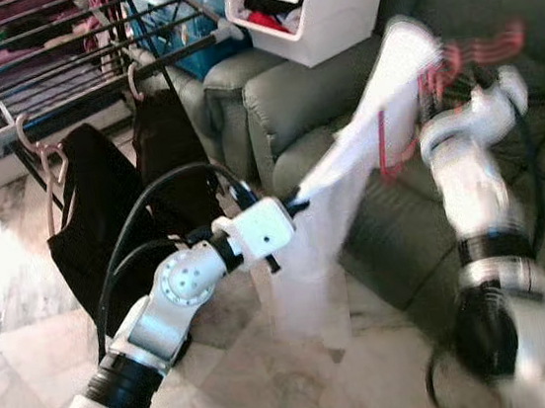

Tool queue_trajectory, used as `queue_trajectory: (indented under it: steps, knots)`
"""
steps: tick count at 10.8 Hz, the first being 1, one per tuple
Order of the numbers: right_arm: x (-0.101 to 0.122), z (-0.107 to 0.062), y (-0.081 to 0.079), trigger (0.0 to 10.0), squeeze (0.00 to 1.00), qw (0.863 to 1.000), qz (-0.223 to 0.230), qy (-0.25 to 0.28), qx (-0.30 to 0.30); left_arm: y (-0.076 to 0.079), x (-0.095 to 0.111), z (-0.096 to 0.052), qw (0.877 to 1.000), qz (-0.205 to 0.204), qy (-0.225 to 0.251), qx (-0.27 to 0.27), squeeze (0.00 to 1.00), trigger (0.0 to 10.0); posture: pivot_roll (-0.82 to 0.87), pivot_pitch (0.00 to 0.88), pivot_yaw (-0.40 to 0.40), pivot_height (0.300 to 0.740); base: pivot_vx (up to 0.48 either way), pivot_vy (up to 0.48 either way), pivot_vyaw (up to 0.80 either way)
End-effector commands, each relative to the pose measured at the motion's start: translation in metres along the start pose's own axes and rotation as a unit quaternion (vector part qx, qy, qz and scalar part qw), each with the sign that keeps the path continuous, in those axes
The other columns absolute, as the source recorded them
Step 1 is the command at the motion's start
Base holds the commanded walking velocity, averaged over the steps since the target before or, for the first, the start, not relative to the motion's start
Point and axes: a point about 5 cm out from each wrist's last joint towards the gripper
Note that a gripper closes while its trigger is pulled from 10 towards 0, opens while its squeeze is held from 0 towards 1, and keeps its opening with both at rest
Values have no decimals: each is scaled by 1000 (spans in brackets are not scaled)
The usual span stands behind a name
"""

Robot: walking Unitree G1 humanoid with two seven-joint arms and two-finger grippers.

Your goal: Hang hanger

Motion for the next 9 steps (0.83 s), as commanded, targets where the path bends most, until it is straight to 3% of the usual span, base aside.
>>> queue_trajectory:
  steps: [1,2,4,5,6,7,8,9]
  knots:
    - [57,6,-9,10000,0,992,-27,123,9,2,-6,-9,1000,-4,-14,-3,0,10000,-29,0,-18,740,0,0,0]
    - [68,11,-24,10000,0,987,-54,148,29,9,-7,-11,1000,-18,-17,-9,0,10000,-25,0,-19,740,0,0,0]
    - [71,12,-30,10000,0,975,-138,168,43,19,-7,-12,999,-30,-19,-22,0,10000,-23,0,-26,740,0,0,0]
    - [55,9,-28,10000,0,968,-191,153,60,21,-7,-11,999,-39,-21,-24,0,10000,-25,0,-26,740,0,0,0]
    - [33,0,-35,10000,0,933,-304,154,121,26,-13,-10,998,-50,-32,-31,0,10000,-27,0,-25,740,0,0,0]
    - [10,-12,-32,10000,0,924,-319,138,158,34,-21,-11,996,-61,-49,-48,0,10000,-30,0,-24,740,0,0,0]
    - [-5,-22,-31,10000,0,919,-323,129,185,40,-27,-10,995,-59,-58,-59,369,10000,-37,0,-23,740,0,0,0]
    - [-17,-34,-31,10000,0,910,-335,124,211,45,-30,-9,994,-58,-64,-72,1000,10000,-41,0,-23,740,0,0,0]
Point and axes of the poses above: a point about 5 cm out from each wrist's last joint towards the gripper, its own z axis pointing out of the wrist towards the gripper, its own x axis along the axis of the wrist's last joint, y = z × x, and after that the axes turned 6 degrees about -z, right-handed
